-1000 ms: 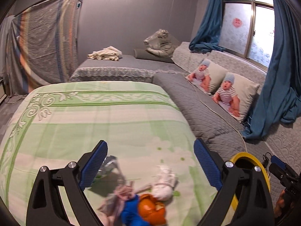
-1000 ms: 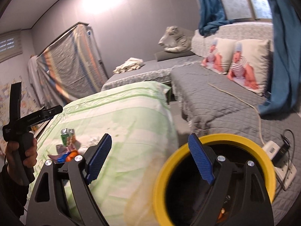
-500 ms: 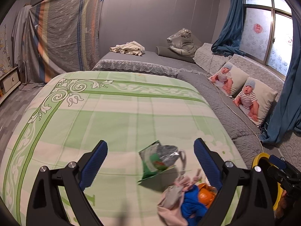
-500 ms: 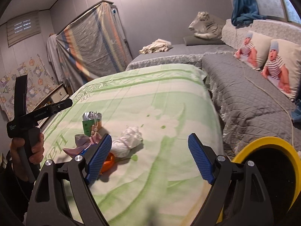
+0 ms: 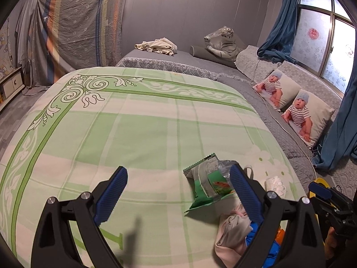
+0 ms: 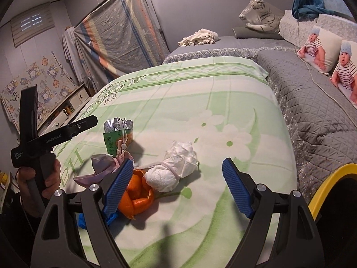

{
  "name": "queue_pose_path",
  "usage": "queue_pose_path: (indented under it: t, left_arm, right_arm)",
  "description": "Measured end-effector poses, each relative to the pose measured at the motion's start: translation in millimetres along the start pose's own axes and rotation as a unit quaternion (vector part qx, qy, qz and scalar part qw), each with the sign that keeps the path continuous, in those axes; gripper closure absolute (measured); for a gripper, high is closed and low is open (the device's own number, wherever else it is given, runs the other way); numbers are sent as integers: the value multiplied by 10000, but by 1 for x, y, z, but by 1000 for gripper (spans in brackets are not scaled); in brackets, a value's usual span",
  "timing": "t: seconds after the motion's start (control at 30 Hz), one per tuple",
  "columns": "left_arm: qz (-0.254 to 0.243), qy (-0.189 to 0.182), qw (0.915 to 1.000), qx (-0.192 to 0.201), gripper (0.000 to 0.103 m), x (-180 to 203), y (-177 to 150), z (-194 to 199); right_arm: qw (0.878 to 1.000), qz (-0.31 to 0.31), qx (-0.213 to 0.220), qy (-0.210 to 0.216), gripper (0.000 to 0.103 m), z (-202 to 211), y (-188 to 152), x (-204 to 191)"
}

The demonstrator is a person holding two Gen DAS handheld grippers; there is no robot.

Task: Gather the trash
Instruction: 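Grasp the green snack wrapper with the left tool while the right tool grasps white tissue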

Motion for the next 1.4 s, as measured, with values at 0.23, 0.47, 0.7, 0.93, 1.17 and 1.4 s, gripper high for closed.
queue_pose_path:
  t: [0.23, 0.47, 0.7, 0.93, 1.17, 1.4]
  left_arm:
    - [17, -153, 9997, -165, 14, 2, -7, -11]
    - [-193, -237, 9991, -303, 14, 12, -12, -22]
    - [-340, -401, 9968, -605, 29, 23, -22, -37]
    - [-543, -440, 9941, -835, 58, 33, -28, -52]
    - [-412, -468, 9942, -880, 66, 26, -33, -62]
    - [-281, -474, 9955, -769, 71, 22, -29, -58]
  right_arm:
    - [9999, -3, -112, 64, 26, -11, -2, 0]
    - [9995, 66, -254, 157, 30, -25, -6, -6]
    - [9989, 74, -427, 174, 36, -37, -8, -8]
    - [9980, -3, -610, 141, 47, -49, -12, -2]
    - [9973, -32, -712, 182, 61, -57, -14, -1]
    - [9980, 100, -615, 98, 86, -57, -10, -4]
Point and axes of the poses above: each gripper's, at about its wrist camera, not at the fingertips, and z roughly against the way its jaws point, x to its right, y to its top, the point moved 6 cm from there along -z, roughly the way its jaws point, and after that the axes turned 12 degrees about x, right-handed, at the moved point
